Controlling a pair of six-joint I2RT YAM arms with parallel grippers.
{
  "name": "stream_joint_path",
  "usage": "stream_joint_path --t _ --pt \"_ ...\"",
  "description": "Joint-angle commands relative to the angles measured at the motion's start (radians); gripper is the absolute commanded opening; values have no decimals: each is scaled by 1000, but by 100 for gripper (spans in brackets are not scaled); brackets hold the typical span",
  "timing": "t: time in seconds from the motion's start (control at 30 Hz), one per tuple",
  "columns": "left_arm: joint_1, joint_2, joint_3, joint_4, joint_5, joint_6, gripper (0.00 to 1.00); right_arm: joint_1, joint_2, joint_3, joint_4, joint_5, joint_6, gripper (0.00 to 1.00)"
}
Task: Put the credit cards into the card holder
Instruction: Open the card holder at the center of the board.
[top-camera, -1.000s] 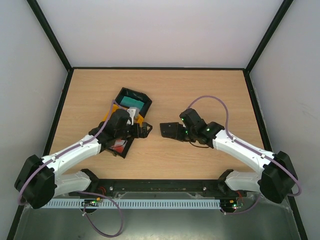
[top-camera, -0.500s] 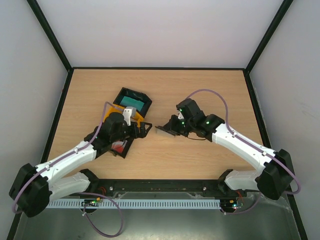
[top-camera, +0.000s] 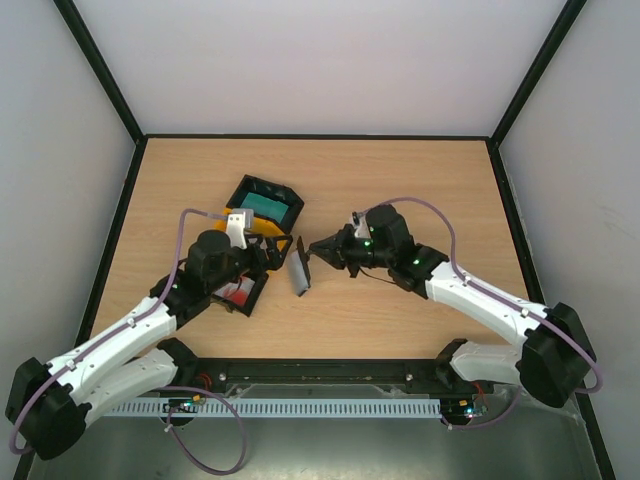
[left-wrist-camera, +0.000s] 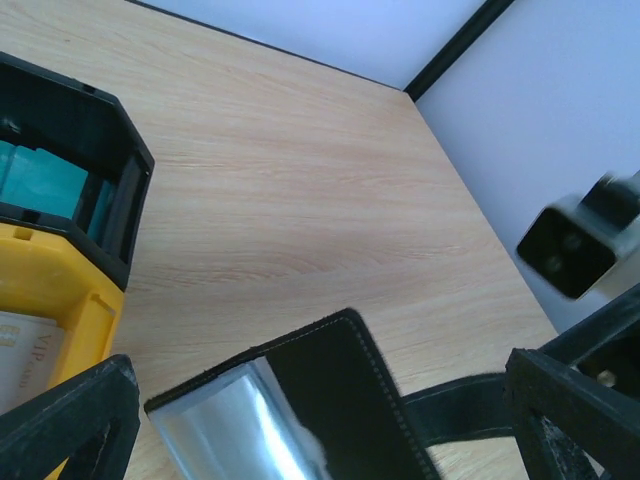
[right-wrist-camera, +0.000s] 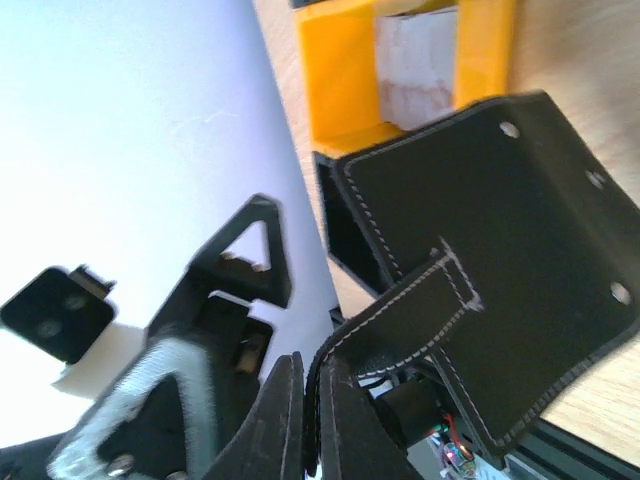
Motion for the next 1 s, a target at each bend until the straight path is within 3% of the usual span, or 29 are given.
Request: stream_joint_path --t 0.0,0.17,0.33,0.6,0.7,0.8,0.97 --pt "6 -26 -4 -31 -48 -9 100 -30 -15 -97 127 -8 113 2" --pt "5 -21 2 -47 -39 -8 100 -106 -41 -137 -109 97 -98 2" --pt "6 -10 1 -53 -43 -7 100 -149 -90 -155 -316 300 -360 2" --pt "19 31 75 -126 -118 -85 100 -152 -7 -113 -521 619 -625 5" --pt "22 37 101 -147 -112 -106 100 -152 31 -93 -550 708 -665 12" --pt "29 36 94 -131 -90 -106 100 -152 74 -54 -594 762 -693 26" --pt "37 69 86 -68 75 -85 100 -147 59 52 -641 754 -723 46"
